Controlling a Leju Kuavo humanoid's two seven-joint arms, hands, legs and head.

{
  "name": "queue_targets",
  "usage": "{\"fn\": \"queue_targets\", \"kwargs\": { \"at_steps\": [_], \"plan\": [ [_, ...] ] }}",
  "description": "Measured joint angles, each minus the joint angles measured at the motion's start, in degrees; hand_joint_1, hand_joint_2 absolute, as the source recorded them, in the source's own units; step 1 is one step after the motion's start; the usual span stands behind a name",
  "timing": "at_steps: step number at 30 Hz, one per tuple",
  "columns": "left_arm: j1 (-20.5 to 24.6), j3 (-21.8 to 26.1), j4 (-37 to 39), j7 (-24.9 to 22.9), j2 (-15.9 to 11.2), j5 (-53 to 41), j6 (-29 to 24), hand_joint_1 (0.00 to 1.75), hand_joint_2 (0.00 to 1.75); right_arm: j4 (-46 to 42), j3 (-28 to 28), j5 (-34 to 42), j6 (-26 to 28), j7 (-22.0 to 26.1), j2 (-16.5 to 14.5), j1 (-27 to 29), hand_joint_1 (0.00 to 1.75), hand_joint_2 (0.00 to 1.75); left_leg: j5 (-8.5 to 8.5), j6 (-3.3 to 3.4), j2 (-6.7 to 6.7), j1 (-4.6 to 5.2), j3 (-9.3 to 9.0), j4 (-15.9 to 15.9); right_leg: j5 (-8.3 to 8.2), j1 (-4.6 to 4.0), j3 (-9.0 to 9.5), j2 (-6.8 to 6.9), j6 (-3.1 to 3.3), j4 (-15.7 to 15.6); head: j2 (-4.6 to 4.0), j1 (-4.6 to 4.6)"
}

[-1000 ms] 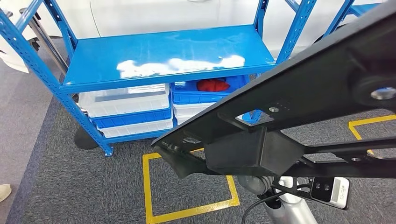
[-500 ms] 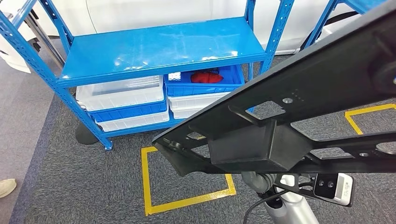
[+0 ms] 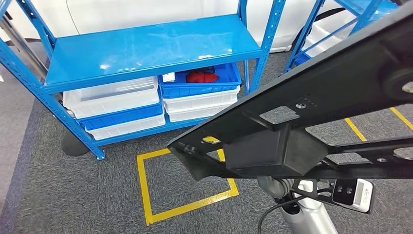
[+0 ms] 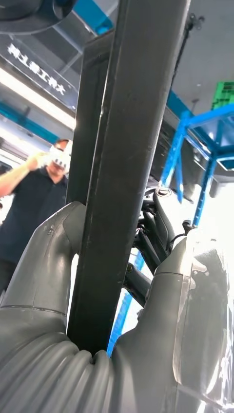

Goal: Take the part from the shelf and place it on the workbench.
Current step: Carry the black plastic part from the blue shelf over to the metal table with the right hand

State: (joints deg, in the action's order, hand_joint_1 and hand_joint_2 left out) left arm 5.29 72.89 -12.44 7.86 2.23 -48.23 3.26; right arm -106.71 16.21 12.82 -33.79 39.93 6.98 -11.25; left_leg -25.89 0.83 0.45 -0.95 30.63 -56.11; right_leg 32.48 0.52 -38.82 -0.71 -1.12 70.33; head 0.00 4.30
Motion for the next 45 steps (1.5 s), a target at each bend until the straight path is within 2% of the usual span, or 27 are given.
{"fn": "queue_targets", "kwargs": {
  "at_steps": [1,2,3,6,8,10,12,15,16,17,18,19,21,22,24,26,28,30,31,32,33,34,37,39,41,43,45],
  "plan": [
    [0.0,0.0,0.0,0.0,0.0,-0.1,0.0,0.00,0.00,0.0,-0.3,-0.2,-0.3,0.0,0.0,0.3,1.75,1.75,0.01,0.01,0.62,0.03,0.13,-0.1,0.94,0.10,-1.41,0.09,-0.15,3.0,0.00,0.00],
    [0.0,0.0,0.0,0.0,0.0,-0.1,0.0,0.00,0.00,0.0,-0.5,-0.3,-0.5,0.0,0.0,0.5,1.75,1.75,0.00,0.00,1.22,0.04,0.22,-0.2,0.74,0.21,-1.81,0.19,-0.26,4.0,0.00,0.00],
    [0.0,0.0,0.0,0.0,0.0,-0.1,0.1,0.00,0.00,0.0,-0.6,-0.4,-0.6,0.0,0.0,0.6,1.75,1.75,-0.05,-0.07,1.79,0.04,0.27,-0.3,-0.54,0.32,-1.01,0.43,-0.31,2.6,0.00,0.01],
    [0.2,0.0,0.0,0.0,0.2,-0.2,0.2,0.00,0.00,0.0,-1.1,-0.5,-1.3,0.0,0.0,0.6,1.75,1.75,-0.46,-0.60,3.23,0.22,0.30,-1.0,-5.35,0.27,4.81,3.32,0.03,-8.6,0.00,0.01],
    [0.2,0.0,0.0,0.1,0.2,0.0,0.1,0.00,0.00,-0.2,-1.4,-0.8,-1.9,0.0,0.0,0.5,1.75,1.75,-0.64,-1.17,4.01,0.57,0.40,-1.3,-5.86,-0.07,6.05,4.50,0.72,-11.7,0.00,0.01],
    [0.3,0.0,0.0,0.2,0.3,0.2,-0.1,0.00,0.00,-0.4,-1.9,-1.5,-2.5,0.0,-0.1,0.5,1.75,1.75,-0.66,-1.76,4.86,0.68,0.42,-1.3,-6.08,-0.20,5.68,3.47,1.49,-11.7,0.00,0.00],
    [0.4,0.1,0.0,0.6,0.3,0.4,-0.4,0.00,0.00,-1.0,-2.5,-2.6,-2.8,0.0,-0.4,0.5,1.75,1.75,-1.94,-2.38,3.85,0.43,0.95,-2.6,-6.48,-0.03,5.52,2.43,2.22,-12.0,0.00,0.01],
    [0.2,0.1,0.0,1.6,0.4,0.5,-1.1,0.00,0.00,-2.4,-3.6,-4.4,-2.1,0.0,-1.7,0.8,1.75,1.75,-7.43,-2.87,0.71,0.22,5.20,-12.5,-6.86,0.04,5.25,0.73,2.88,-12.1,0.00,0.01],
    [0.1,0.1,0.0,2.0,0.4,0.5,-1.5,0.00,0.00,-2.9,-3.8,-4.9,-1.8,0.0,-2.0,1.0,1.75,1.75,-8.73,-2.89,0.36,0.23,6.83,-16.1,-6.92,-0.04,5.15,0.04,2.96,-12.0,0.00,0.01],
    [0.0,0.2,0.0,2.4,0.5,0.6,-1.8,0.00,0.00,-3.4,-4.1,-5.1,-1.6,0.0,-2.2,1.4,1.75,1.75,-8.93,-2.82,0.21,0.24,7.72,-17.9,-6.96,-0.14,5.08,-0.67,3.01,-12.0,0.00,0.01],
    [0.0,0.2,0.0,2.8,0.5,0.7,-2.3,0.00,0.00,-3.9,-4.3,-5.2,-1.5,0.0,-2.4,1.9,1.75,1.75,-7.98,-2.67,0.11,0.24,7.56,-17.6,-6.97,-0.23,5.05,-1.41,3.03,-11.9,0.00,0.00],
    [0.0,0.2,0.0,3.3,0.5,0.9,-2.8,0.00,0.00,-4.6,-4.6,-5.4,-1.5,0.0,-2.7,2.4,1.75,1.75,-6.08,-2.42,-0.18,0.25,6.35,-14.9,-6.98,-0.31,5.07,-2.15,3.03,-11.8,0.00,0.00],
    [0.0,0.4,0.0,4.3,0.6,1.2,-4.0,0.00,0.00,-6.0,-5.0,-6.0,-2.1,0.0,-3.4,3.2,1.75,1.75,-2.23,-1.74,-2.24,0.23,2.76,-6.9,-7.01,-0.44,5.02,-3.53,2.89,-11.6,0.00,0.00],
    [0.0,0.4,0.0,4.6,0.6,1.3,-4.5,0.00,0.00,-6.7,-5.1,-6.5,-2.3,0.0,-3.8,3.5,1.75,1.75,-1.34,-1.51,-3.30,0.24,1.48,-4.0,-7.09,-0.41,4.85,-4.22,2.68,-11.5,0.00,0.01],
    [0.0,0.6,0.0,5.1,0.6,1.1,-5.2,0.00,0.00,-7.8,-5.0,-8.1,-2.0,0.0,-4.7,4.0,1.75,1.75,-1.32,-1.28,-4.10,0.37,0.59,-1.9,-7.39,-0.20,4.38,-5.43,1.99,-11.4,0.00,0.01],
    [0.1,0.5,0.0,5.7,0.7,0.5,-5.4,0.00,0.00,-8.8,-4.4,-10.2,-0.2,0.0,-5.2,4.6,1.75,1.75,-0.98,-0.88,-3.08,0.26,0.35,-1.3,-7.63,-0.06,4.08,-6.19,1.23,-11.6,0.00,0.00],
    [0.2,0.4,0.0,6.1,1.0,-0.1,-5.0,0.00,0.00,-9.8,-3.3,-11.9,2.0,0.0,-5.5,5.0,1.75,1.75,-0.40,-0.26,-1.77,-0.09,0.18,-0.5,-6.05,-0.27,2.92,-4.25,0.74,-9.4,0.00,0.00],
    [-0.1,0.3,-0.1,6.4,1.0,-0.5,-4.4,0.00,0.00,-10.3,-2.3,-12.9,4.1,0.0,-5.5,5.2,1.75,1.75,-0.21,0.03,-0.37,-0.06,0.23,-0.3,-2.36,-0.23,-0.14,-1.06,0.38,-3.0,0.00,-0.01],
    [-0.2,0.3,-0.1,6.4,1.0,-0.6,-4.1,0.00,0.00,-10.3,-1.8,-13.3,5.0,0.0,-5.5,5.3,1.75,1.75,-0.22,0.06,0.36,0.03,0.33,-0.3,-0.74,-0.09,-1.89,-0.23,0.18,0.8,0.00,0.00],
    [-0.3,0.2,-0.1,6.5,1.1,-0.7,-3.9,0.00,0.00,-10.3,-1.3,-13.6,5.7,0.0,-5.5,5.4,1.75,1.75,-0.25,0.05,1.11,0.10,0.42,-0.4,0.02,0.04,-3.04,0.19,0.02,3.3,0.00,0.00],
    [-0.3,0.2,-0.1,6.5,1.1,-0.8,-3.8,0.00,0.00,-10.2,-0.7,-13.8,6.3,0.0,-5.5,5.5,1.75,1.75,-0.28,0.01,1.86,0.15,0.49,-0.5,-0.27,0.14,-3.14,0.45,-0.08,3.9,0.00,0.00],
    [-0.3,0.2,-0.1,6.5,1.2,-0.7,-3.7,0.00,0.00,-10.1,-0.1,-13.9,6.8,0.0,-5.5,5.5,1.75,1.75,-0.33,-0.06,2.54,0.17,0.51,-0.5,-1.56,0.20,-1.97,0.74,-0.10,2.0,0.00,0.00],
    [-0.1,0.2,-0.1,6.1,1.5,-0.4,-3.7,0.00,0.00,-9.3,2.0,-13.6,7.8,0.0,-5.5,5.1,1.75,1.75,-0.61,-0.57,4.17,0.41,0.29,-0.7,-5.78,-0.12,4.50,3.21,0.59,-9.4,0.00,0.00],
    [-0.1,0.2,-0.1,5.7,1.7,-0.2,-3.7,0.00,0.00,-8.4,3.4,-13.2,8.4,0.0,-5.5,4.5,1.75,1.75,-0.75,-1.19,5.05,0.68,0.15,-0.8,-6.10,-0.53,5.70,3.77,1.37,-12.1,0.00,0.00],
    [0.0,0.2,-0.1,5.3,1.8,-0.1,-3.4,0.00,0.00,-7.3,4.4,-12.8,8.9,0.0,-5.5,4.0,1.75,1.75,-0.90,-1.83,5.74,0.67,0.05,-0.8,-6.39,-0.48,5.51,2.57,2.00,-12.1,0.00,0.01],
    [0.1,0.2,-0.1,5.2,1.8,-0.1,-3.0,0.00,0.00,-6.4,5.2,-12.6,9.0,-0.1,-5.5,3.5,1.75,1.75,-2.44,-2.40,4.16,0.45,0.63,-2.6,-6.75,-0.19,5.51,1.58,2.66,-12.4,0.00,0.01],
    [-0.1,0.2,-0.1,5.0,1.8,-0.4,-2.5,0.00,0.00,-5.6,5.9,-12.5,9.0,-0.4,-5.4,3.0,1.75,1.75,-6.13,-2.76,1.37,0.27,3.23,-8.8,-7.01,-0.07,5.42,0.55,3.12,-12.6,0.00,0.01]
  ]
}}
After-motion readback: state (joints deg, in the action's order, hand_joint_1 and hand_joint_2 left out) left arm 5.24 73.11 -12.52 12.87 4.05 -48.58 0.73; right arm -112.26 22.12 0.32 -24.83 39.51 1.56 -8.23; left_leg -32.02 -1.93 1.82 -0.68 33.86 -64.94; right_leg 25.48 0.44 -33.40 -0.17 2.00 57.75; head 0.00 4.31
